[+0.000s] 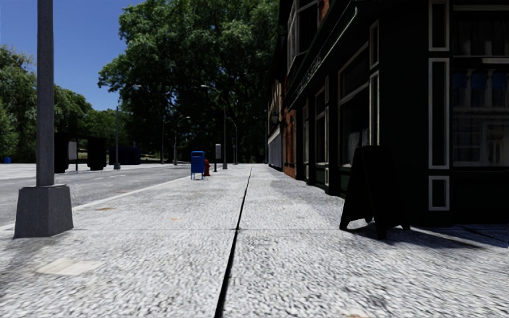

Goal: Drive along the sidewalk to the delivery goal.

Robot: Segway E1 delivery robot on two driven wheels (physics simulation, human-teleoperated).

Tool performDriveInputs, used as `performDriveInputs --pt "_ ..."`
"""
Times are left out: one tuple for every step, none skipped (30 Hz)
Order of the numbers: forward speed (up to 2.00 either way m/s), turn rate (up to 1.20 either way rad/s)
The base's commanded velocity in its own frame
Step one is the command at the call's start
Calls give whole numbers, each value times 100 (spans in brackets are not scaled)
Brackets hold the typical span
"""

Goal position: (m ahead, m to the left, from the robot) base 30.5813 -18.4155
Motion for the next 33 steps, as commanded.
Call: performDriveInputs --pt "199 0" --pt "199 0" --pt "199 0" --pt "199 0" --pt "199 0" --pt "199 0" --pt "199 0" --pt "199 0" --pt "199 0" --pt "199 0" --pt "199 14" --pt "199 14" --pt "199 21" --pt "199 22" --pt "199 22" --pt "199 23" --pt "199 23" --pt "199 23" --pt "199 23" --pt "199 23" --pt "199 19" --pt "199 13" --pt "199 13" --pt "199 4" --pt "200 0" --pt "200 0" --pt "200 0" --pt "200 0" --pt "200 0" --pt "200 0" --pt "200 0" --pt "200 0" --pt "200 0"
